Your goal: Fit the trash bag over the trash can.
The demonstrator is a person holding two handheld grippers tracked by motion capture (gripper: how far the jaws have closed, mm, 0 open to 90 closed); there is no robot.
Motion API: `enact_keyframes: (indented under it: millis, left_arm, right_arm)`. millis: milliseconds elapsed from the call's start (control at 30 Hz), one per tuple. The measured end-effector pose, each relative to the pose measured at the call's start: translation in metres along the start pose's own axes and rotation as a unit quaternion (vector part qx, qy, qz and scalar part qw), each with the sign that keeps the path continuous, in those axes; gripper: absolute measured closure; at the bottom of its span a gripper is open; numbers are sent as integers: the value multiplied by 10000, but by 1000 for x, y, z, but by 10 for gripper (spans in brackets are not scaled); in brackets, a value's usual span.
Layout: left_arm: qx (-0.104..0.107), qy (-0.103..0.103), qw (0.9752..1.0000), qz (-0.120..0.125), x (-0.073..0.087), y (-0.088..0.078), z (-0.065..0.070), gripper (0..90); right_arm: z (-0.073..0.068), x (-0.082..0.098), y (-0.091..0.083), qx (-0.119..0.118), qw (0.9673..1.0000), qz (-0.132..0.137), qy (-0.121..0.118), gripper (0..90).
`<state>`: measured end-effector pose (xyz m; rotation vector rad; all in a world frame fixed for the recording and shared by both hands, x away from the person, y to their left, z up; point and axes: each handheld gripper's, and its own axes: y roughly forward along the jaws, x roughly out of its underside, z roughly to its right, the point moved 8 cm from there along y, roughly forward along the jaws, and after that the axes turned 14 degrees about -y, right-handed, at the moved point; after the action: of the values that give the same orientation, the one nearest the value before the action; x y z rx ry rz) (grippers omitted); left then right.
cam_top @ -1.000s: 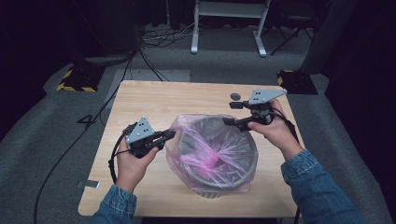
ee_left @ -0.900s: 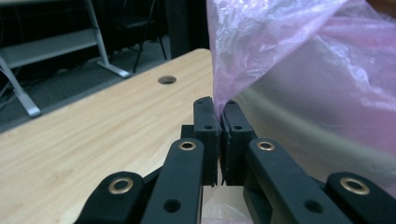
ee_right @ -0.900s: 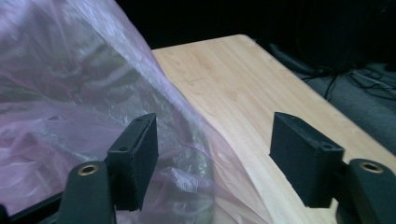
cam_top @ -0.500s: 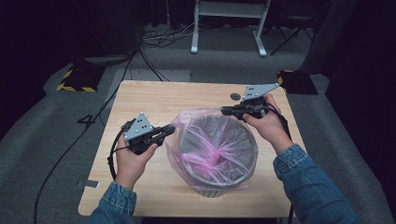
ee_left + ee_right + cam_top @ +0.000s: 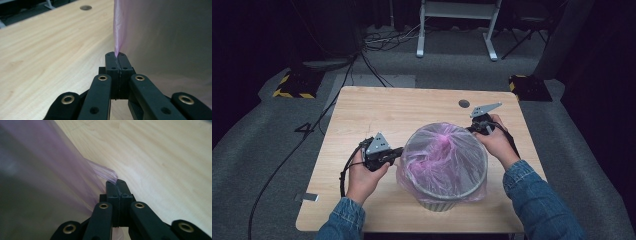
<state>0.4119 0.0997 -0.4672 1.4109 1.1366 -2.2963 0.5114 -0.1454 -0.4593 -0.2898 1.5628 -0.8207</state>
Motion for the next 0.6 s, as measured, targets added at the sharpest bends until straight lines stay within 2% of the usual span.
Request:
enact_keyframes:
  millis: [167,200,233,267,300,333,367,400,433,467,533,567,600]
  left_arm:
    - [86,-70,9998,-153,16,10,3,896]
    - [86,-70,9998,-153,16,10,3,891]
    - [102,-98,9998,-140,18,9,4,875]
    - [81,-108,9998,-109,19,8,4,875]
    - [25,-154,9999,14,18,3,3,753]
    - [-24,-237,9994,260,16,-6,0,692]
    - [-24,-237,9994,260,16,-6,0,634]
    - [-9,-347,9980,533,14,-20,-2,556]
    - [-9,-347,9980,533,14,-20,-2,492]
    - [0,-354,9971,670,13,-30,0,492]
    - [-13,-269,9967,770,15,-47,4,418]
    - [-13,-269,9967,770,15,-47,4,405]
    - [28,-237,9966,789,18,-57,10,393]
  right_arm:
    - [-10,36,15,-196,9994,-191,210,900]
    - [-10,36,15,-196,9994,-191,210,900]
    - [-12,49,16,-141,9993,-246,261,900]
    - [-12,49,16,-141,9993,-246,261,900]
    - [-11,56,7,33,9991,-143,396,892]
    - [-9,57,1,114,9990,-68,418,806]
    - [-9,57,1,114,9990,-68,418,806]
    - [-4,61,-16,459,9980,87,429,574]
    - [-4,61,-16,459,9980,87,429,574]
    - [-3,62,-27,642,9968,201,430,506]
    - [-6,61,-65,1004,9913,683,513,390]
    - [-6,61,-65,1004,9913,683,513,390]
    - [-15,62,-86,1050,9900,833,449,359]
